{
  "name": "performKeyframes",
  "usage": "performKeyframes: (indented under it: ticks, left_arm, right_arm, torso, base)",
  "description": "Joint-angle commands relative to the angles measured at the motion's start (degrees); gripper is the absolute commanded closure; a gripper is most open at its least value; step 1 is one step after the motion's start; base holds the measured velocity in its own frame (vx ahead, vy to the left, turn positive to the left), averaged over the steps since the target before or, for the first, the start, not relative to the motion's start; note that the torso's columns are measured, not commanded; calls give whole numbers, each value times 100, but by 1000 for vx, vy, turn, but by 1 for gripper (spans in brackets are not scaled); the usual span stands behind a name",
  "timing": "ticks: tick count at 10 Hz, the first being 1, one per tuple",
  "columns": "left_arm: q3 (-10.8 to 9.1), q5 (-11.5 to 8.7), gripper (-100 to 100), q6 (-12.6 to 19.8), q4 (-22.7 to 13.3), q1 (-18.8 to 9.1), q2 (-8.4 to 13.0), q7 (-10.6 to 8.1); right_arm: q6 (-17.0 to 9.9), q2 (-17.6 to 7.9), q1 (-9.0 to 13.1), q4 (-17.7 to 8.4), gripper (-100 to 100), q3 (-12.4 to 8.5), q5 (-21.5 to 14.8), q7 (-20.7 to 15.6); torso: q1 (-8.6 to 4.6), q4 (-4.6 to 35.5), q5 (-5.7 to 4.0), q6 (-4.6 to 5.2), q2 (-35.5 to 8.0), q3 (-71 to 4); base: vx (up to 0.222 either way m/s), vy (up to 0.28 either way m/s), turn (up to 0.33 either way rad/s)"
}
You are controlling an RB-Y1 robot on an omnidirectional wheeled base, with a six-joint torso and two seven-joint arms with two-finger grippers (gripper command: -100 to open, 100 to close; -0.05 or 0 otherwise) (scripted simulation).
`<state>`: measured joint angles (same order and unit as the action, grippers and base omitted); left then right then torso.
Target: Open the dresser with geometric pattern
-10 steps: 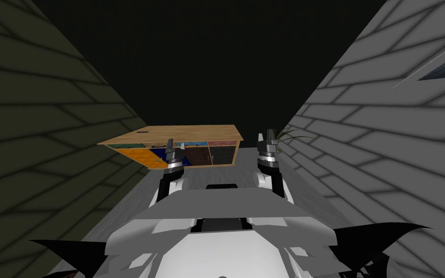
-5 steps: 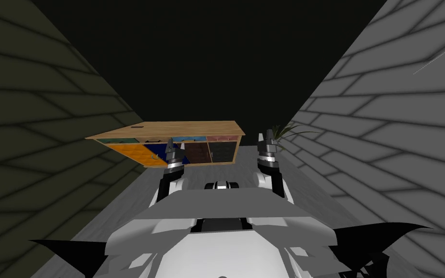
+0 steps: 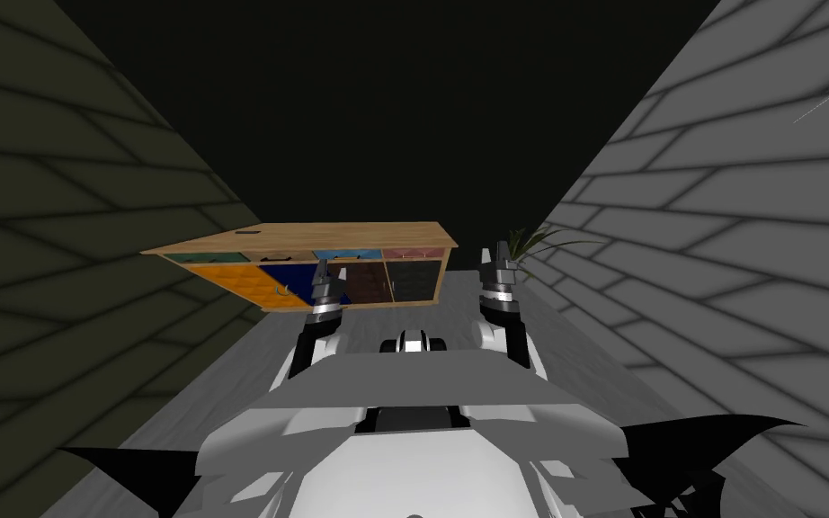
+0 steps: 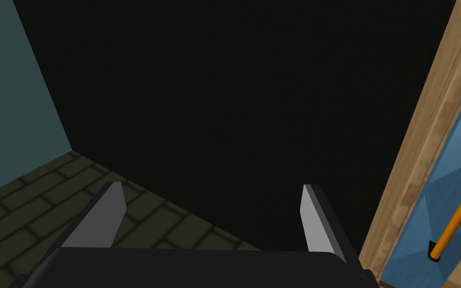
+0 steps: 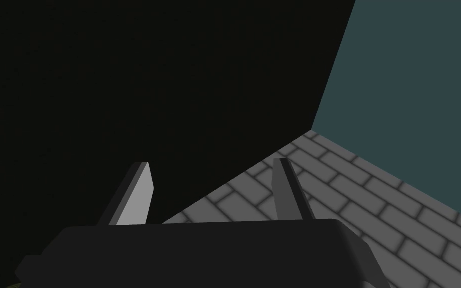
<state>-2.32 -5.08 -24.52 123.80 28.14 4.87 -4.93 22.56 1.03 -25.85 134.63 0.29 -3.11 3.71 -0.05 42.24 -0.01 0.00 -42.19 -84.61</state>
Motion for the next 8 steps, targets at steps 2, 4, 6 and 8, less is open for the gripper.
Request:
performKeyframes:
  ticks: [2, 4, 6, 8]
  left_arm:
    - [4, 49, -100, -345, -490, -135, 292, 35]
    - [9, 82, -100, -574, -806, -215, 369, 58]
    - [15, 117, -100, -812, -1140, -299, 416, 83]
    - [20, 152, -100, -1049, -1466, -382, 447, 107]
  right_arm:
    - [0, 0, 0, 0, 0, 0, 0, 0]
    - [0, 0, 0, 0, 0, 0, 0, 0]
    - [0, 0, 0, 0, 0, 0, 0, 0]
    - [0, 0, 0, 0, 0, 0, 0, 0]
  torso:
    - [3, 3, 1, 0, -5, 1]
    - [6, 4, 2, 0, -10, 4]
    - [-1, 3, 0, 0, -6, 2]
    - [4, 5, 1, 0, -11, 5]
  base:
    - [68, -42, -6]
    - [69, -42, -7]
    - [84, -67, -8]
    - [70, -62, -6]
